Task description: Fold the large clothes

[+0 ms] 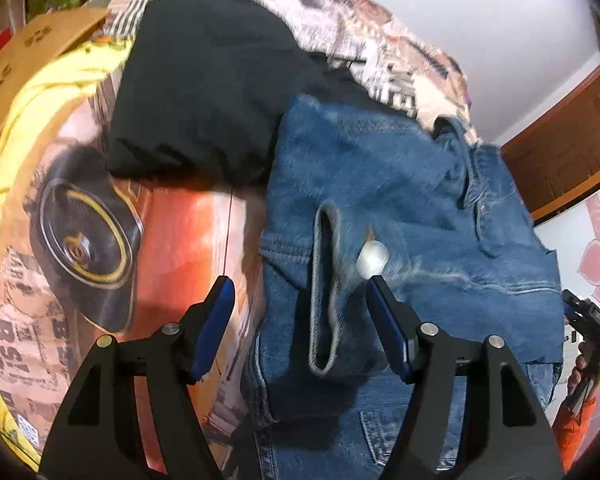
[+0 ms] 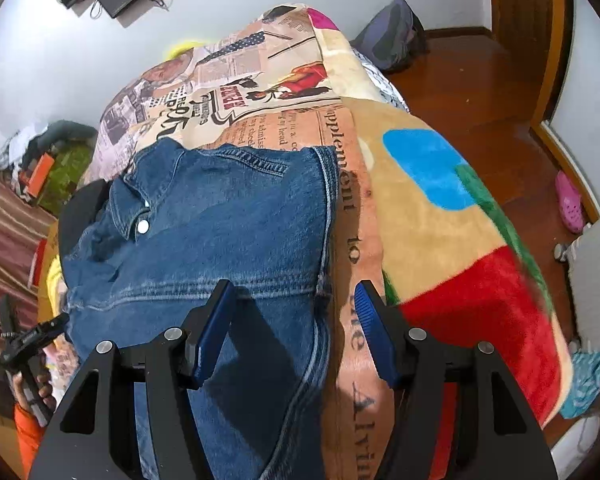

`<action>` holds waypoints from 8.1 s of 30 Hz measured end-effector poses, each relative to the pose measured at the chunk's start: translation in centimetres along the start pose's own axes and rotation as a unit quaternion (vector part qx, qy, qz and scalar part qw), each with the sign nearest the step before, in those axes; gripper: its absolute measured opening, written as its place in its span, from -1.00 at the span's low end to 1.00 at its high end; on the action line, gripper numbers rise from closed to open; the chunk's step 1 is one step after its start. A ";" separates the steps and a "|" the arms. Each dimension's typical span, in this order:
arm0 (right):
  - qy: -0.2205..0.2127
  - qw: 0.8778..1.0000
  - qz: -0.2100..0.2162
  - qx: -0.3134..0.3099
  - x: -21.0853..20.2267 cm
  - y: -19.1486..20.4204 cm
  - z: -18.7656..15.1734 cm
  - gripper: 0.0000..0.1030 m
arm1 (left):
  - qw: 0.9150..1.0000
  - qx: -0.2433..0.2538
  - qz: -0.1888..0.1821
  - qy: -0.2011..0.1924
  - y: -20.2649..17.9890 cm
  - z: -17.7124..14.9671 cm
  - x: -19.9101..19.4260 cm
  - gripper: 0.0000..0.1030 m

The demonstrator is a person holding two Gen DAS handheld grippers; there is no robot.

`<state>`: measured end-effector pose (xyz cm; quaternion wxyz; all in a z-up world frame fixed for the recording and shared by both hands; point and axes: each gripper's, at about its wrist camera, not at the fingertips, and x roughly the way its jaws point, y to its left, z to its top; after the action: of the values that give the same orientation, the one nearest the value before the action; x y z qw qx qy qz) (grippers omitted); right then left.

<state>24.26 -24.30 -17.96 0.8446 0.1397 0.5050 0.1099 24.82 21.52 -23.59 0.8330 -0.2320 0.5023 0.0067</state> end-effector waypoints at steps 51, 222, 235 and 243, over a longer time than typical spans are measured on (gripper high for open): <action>-0.155 0.974 0.046 -0.156 -4.3 13.7 14.9 -0.87 | 0.982 0.076 0.015 -0.173 -10.0 13.6 -8.5 -0.87; -0.048 0.980 -0.021 -0.193 3.1 9.0 7.2 -0.38 | 0.963 0.192 0.177 -0.065 -6.6 9.7 2.6 -0.11; -0.034 0.988 -0.008 -0.153 8.0 10.7 17.5 -0.64 | 0.979 0.120 0.147 -0.074 -6.1 20.9 4.6 -0.38; -0.152 0.983 -0.030 -0.094 6.5 10.7 18.9 -0.57 | 0.978 0.094 0.148 -0.114 -5.7 22.8 2.8 -0.37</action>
<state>43.53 -14.47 -11.07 0.9237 0.0594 0.3625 0.1089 46.66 24.76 -14.91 0.8925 -0.0736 0.4314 0.1092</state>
